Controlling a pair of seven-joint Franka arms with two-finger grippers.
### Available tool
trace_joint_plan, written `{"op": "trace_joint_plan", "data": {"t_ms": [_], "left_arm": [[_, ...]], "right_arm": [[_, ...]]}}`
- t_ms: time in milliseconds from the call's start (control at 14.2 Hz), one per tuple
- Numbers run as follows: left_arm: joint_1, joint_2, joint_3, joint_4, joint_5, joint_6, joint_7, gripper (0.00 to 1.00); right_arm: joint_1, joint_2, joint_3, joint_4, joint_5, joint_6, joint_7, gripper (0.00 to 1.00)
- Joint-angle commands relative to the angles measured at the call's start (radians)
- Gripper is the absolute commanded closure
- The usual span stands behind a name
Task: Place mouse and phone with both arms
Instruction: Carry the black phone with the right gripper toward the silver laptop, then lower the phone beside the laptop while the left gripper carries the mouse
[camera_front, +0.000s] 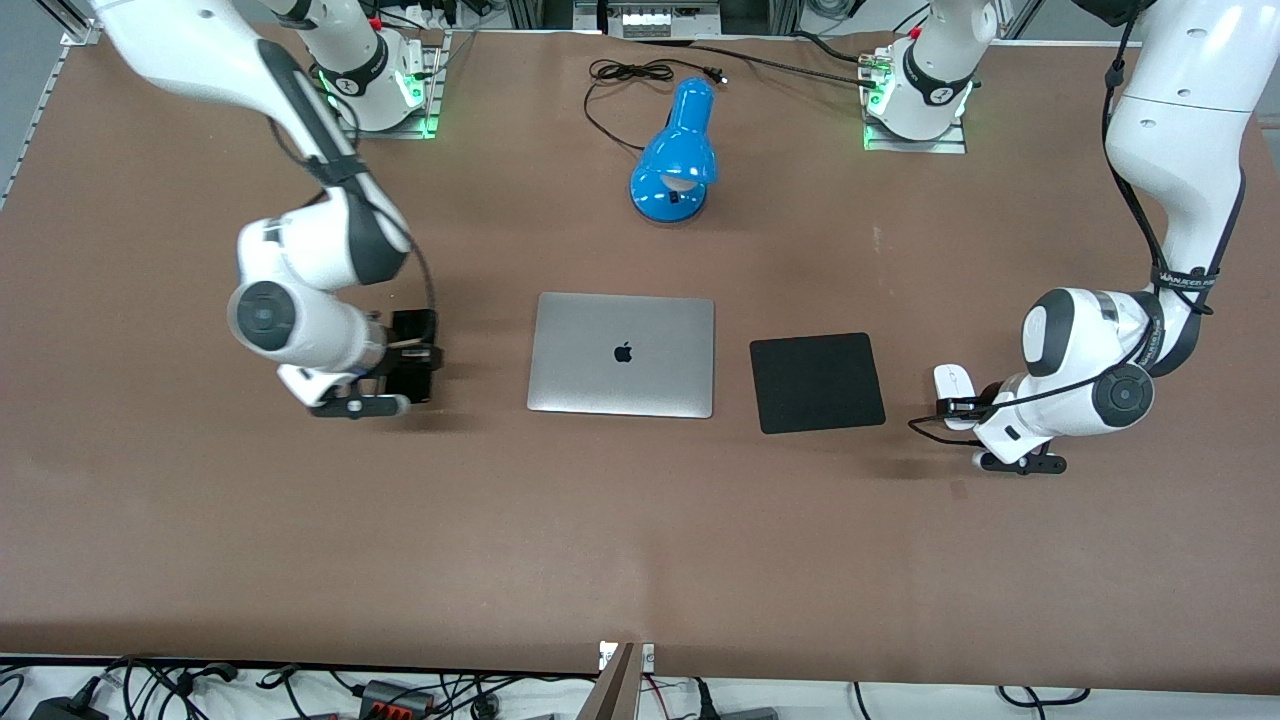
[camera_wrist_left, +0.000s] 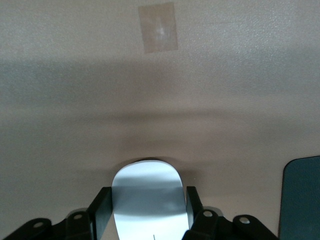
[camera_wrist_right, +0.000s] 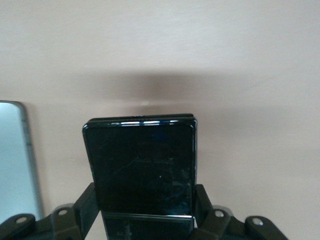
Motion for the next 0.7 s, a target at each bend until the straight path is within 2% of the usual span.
{"op": "trace_joint_plan", "data": {"t_ms": [0,632], "left_arm": [[0.002,-0.004,-0.004,0.002,0.026,-0.001,0.012,0.38],[-0.008,-0.011,-0.007,0.011,0.026,-0.012,0.005,0.48]], "right_arm": [[0.034,0.074,-0.005,0.074,0.009,-0.008,0.083,0.74],[0.111,0.155,-0.003,0.078,0.011,0.089,0.263,0.73]]}}
